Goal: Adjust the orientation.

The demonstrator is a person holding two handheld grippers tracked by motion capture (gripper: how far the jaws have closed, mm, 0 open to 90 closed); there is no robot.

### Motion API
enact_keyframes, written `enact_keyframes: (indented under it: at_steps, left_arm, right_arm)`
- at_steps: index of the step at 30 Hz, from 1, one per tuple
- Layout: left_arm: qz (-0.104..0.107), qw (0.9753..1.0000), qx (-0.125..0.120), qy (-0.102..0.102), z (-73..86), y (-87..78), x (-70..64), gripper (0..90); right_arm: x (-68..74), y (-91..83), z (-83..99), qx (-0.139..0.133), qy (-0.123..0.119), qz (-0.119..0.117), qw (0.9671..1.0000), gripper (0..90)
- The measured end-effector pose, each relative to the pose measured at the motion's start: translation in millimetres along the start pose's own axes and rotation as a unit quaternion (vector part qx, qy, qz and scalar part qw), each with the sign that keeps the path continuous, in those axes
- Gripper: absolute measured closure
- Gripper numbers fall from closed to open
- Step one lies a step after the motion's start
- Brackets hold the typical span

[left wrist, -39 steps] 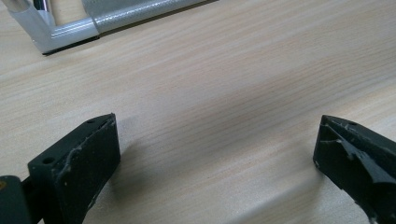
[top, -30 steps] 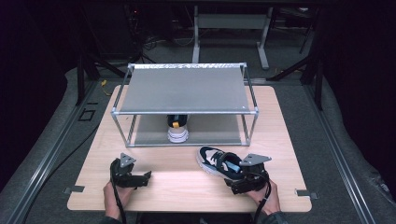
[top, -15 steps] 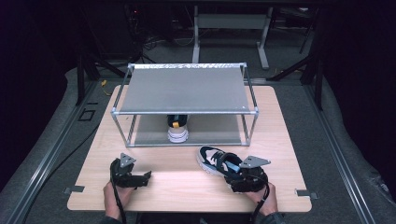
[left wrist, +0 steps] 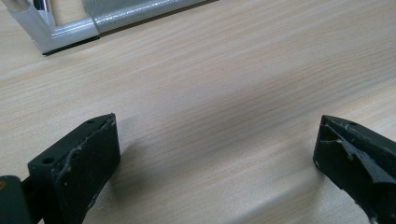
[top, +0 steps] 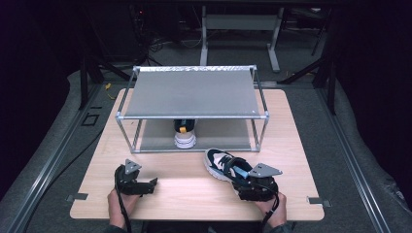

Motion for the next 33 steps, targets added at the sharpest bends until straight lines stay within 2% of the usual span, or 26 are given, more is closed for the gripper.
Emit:
enact_keyframes:
  at_steps: [6,17,24,26,33]
  left_arm:
    - [0.0,1.0,0.0,0.0,0.0,0.0,0.0,0.3]
    - [0.0,1.0,0.0,0.0,0.0,0.0,0.0,0.4]
    - [0.001,1.0,0.0,0.0,0.0,-0.1,0.0,0.4]
    - [0.001,1.0,0.0,-0.001,0.1,0.0,-0.1,0.4]
    - [0.0,1.0,-0.001,0.0,0.0,0.0,0.0,0.4]
  right_arm:
    - [0.7,-7.2,-11.9,-0.023,0.01,0.021,0.9995,22.0]
    - [-6.6,-7.6,-33.2,-0.038,0.038,0.059,0.9968,21.9]
    - [-9.3,-2.2,-42.7,-0.034,0.046,0.077,0.9953,21.9]
    - [-9.7,0.1,-44.9,-0.036,0.046,0.074,0.9956,21.9]
    - [-9.7,8.0,-51.6,-0.025,0.051,0.083,0.9949,21.9]
Point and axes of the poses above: each handheld gripper's, and its own axes: y roughly forward along the jaws, z roughly out of its underside, x roughly to its left, the point moved 3 cm from there along y, roughly forward along the jaws, and after that the axes turned 2 degrees about -x, right-handed, at the moved point
